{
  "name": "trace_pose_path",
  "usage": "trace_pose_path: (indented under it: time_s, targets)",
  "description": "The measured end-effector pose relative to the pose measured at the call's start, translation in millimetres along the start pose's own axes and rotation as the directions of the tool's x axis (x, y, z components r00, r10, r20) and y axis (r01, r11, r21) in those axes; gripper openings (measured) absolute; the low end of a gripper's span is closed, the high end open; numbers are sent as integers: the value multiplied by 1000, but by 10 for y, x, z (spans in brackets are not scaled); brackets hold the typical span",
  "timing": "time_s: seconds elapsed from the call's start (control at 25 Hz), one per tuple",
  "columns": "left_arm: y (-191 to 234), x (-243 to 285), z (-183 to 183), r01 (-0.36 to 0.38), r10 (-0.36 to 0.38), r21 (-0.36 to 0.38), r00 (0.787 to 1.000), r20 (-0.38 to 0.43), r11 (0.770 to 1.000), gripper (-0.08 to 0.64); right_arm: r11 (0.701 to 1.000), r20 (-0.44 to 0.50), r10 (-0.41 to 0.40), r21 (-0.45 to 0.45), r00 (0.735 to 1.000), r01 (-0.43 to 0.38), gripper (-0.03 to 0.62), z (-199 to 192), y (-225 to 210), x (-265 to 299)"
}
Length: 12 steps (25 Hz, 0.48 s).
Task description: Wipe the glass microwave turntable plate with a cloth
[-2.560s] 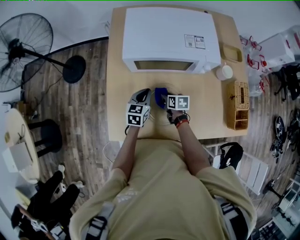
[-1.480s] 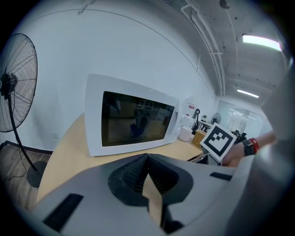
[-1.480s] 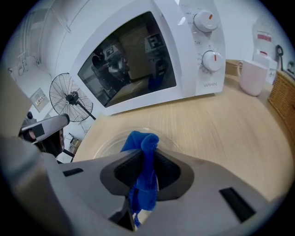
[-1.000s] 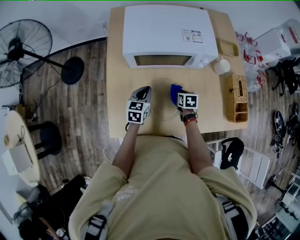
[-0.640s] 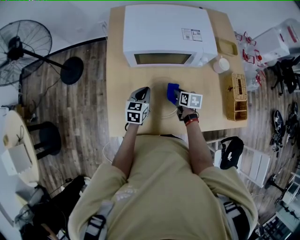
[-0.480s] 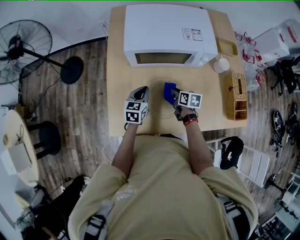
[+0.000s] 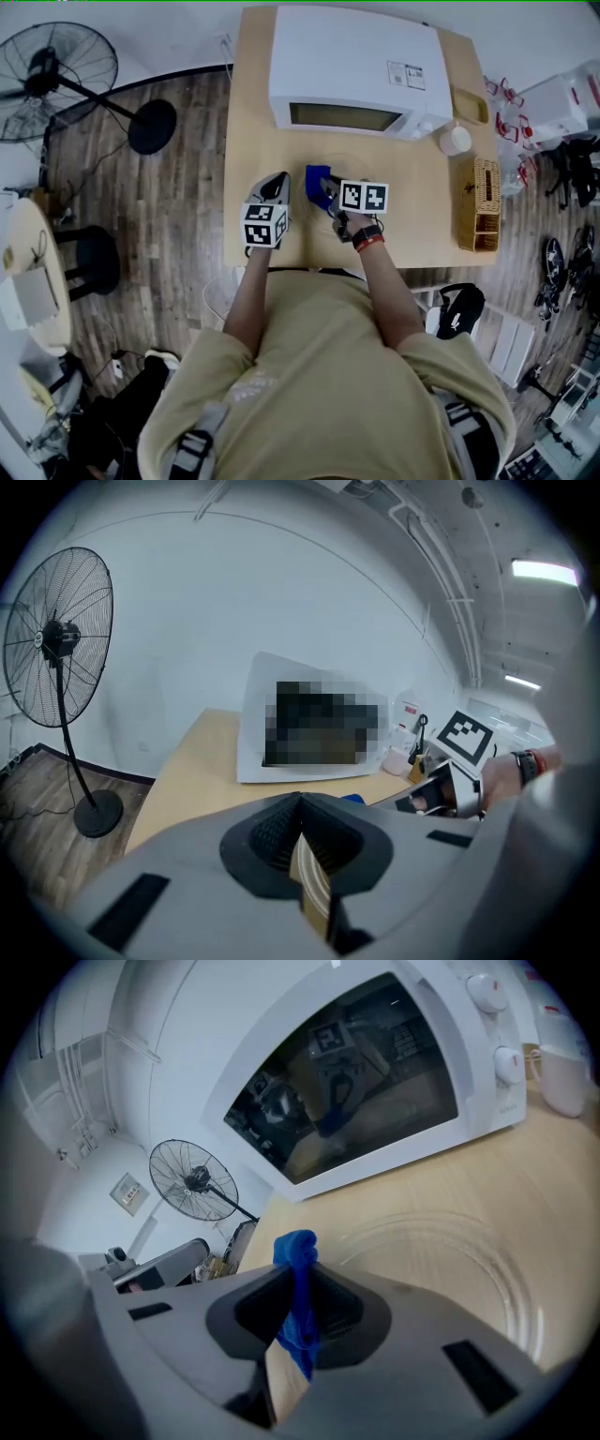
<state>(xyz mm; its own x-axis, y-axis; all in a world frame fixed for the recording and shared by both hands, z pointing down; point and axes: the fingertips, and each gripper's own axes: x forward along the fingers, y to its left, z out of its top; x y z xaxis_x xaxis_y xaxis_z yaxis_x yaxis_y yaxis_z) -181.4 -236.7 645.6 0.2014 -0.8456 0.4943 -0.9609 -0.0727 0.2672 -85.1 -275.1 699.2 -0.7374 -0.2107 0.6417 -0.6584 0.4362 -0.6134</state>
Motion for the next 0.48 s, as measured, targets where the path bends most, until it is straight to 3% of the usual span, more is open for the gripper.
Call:
trace_pose_path:
  time_s: [0.24, 0.48]
  targets:
    - [116, -70, -22, -23, 23, -4, 1000, 1, 1000, 18, 999, -87, 7, -52, 996, -12, 71, -203, 216, 338]
    - [160, -108, -36, -29, 29, -5, 1000, -3, 1000, 18, 992, -153, -63, -120, 986, 45, 71, -402, 197, 519]
